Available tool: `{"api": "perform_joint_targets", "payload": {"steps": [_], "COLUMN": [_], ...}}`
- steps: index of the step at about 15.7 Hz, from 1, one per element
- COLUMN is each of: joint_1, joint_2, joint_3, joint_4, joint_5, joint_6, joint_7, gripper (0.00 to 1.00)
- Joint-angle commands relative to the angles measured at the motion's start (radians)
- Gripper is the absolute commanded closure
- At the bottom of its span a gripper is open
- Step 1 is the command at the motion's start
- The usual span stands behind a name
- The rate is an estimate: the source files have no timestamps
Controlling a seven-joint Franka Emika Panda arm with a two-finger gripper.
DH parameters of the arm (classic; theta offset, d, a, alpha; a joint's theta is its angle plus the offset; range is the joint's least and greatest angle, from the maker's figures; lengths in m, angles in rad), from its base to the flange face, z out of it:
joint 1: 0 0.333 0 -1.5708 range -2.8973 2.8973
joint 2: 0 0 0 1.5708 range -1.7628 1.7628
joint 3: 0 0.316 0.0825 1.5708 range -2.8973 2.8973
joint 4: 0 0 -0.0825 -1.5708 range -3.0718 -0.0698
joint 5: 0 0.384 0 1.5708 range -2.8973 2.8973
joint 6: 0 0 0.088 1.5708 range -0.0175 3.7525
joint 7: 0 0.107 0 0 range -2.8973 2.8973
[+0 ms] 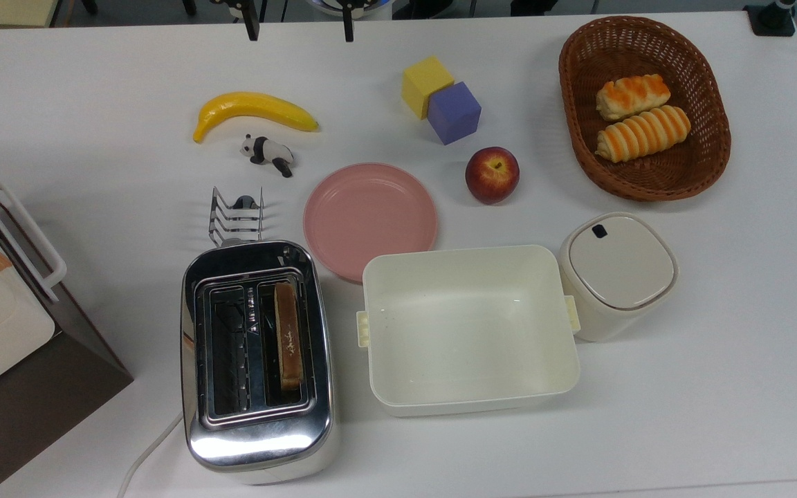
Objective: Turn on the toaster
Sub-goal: 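Move the gripper from its raised pose down toward the silver toaster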
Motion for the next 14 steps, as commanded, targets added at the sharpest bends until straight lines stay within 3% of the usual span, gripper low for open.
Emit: {"api": "perform_joint_targets", "payload": {"steps": [1,13,14], "joint_1": [-0.004,-0.005,-0.007], "joint_2": [-0.011,-0.014,-0.014], "joint_3": [-0.007,0.002,-0.001], "joint_4": [-0.055,-0.06,-0.06], "joint_5": [0.018,0.005,0.005], "joint_6": [0.144,0.124,0.124], "joint_7": [-0.127,-0.146,-0.145], "gripper": [0.0,0.0,0.09]}}
